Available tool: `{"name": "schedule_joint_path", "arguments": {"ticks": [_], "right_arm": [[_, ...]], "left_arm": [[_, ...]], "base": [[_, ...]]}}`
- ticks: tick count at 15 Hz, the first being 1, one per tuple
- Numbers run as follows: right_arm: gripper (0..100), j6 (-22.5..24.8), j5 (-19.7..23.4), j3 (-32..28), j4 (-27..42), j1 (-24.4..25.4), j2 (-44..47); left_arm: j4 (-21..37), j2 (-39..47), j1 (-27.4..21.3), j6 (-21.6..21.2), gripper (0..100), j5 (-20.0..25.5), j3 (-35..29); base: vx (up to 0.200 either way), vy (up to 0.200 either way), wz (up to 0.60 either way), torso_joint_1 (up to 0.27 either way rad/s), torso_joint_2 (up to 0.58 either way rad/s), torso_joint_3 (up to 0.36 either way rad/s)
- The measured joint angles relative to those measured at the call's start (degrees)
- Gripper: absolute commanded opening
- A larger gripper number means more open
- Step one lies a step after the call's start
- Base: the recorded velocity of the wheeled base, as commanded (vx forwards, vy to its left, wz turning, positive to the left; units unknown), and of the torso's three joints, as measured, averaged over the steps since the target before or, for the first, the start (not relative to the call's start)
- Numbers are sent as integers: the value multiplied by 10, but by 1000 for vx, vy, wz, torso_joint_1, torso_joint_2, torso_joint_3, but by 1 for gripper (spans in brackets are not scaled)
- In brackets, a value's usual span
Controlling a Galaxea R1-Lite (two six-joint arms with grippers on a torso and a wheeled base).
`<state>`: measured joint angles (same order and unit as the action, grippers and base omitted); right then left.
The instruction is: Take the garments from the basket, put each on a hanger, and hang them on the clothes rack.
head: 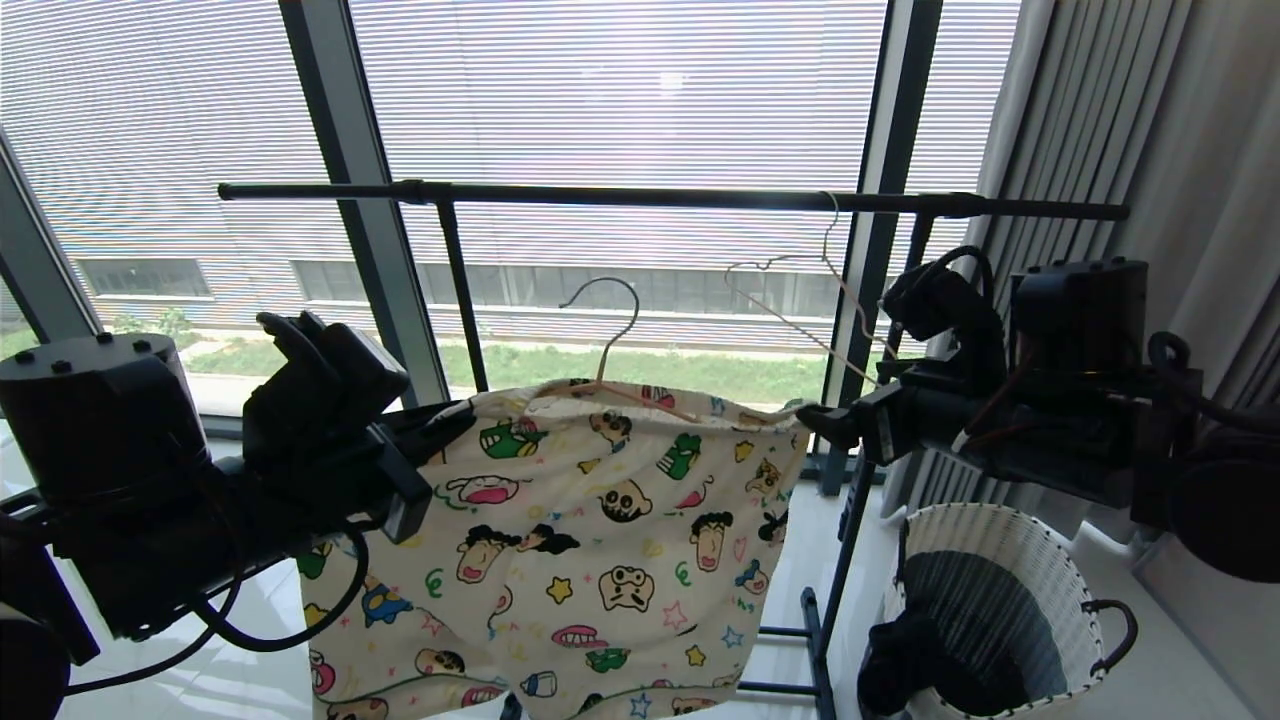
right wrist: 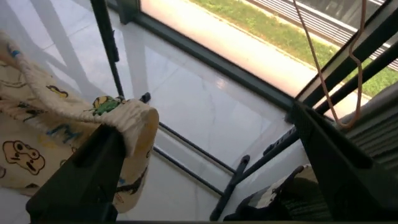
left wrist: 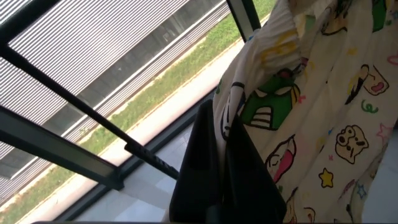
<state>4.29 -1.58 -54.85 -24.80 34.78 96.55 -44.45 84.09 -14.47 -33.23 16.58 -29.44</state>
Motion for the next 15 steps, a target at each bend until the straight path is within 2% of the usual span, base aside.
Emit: {"name": "schedule_joint_path", "arguments": {"ticks": [3, 5, 8, 12, 15], "right_arm": [[100, 59, 109, 1, 84, 1, -62], [100, 96, 149, 2, 113, 1, -91], [100, 120, 163, 2, 120, 4, -107], [100, 156, 173, -5, 127, 21, -92], [100, 170, 174, -40, 146, 50, -58]], "left_arm": [[-18, 9, -2, 1, 0, 0, -1], [-18, 11, -9, 4, 0, 0, -1], [-30, 11, -37, 21, 0, 0, -1], [-54, 9, -72, 22, 0, 1, 0], [-64, 6, -90, 18, 0, 1, 4]], "base": [[0, 0, 0, 0, 0, 0], [0, 0, 0, 0, 0, 0], [0, 0, 0, 0, 0, 0], [0, 0, 0, 0, 0, 0], [0, 0, 0, 0, 0, 0]]}}
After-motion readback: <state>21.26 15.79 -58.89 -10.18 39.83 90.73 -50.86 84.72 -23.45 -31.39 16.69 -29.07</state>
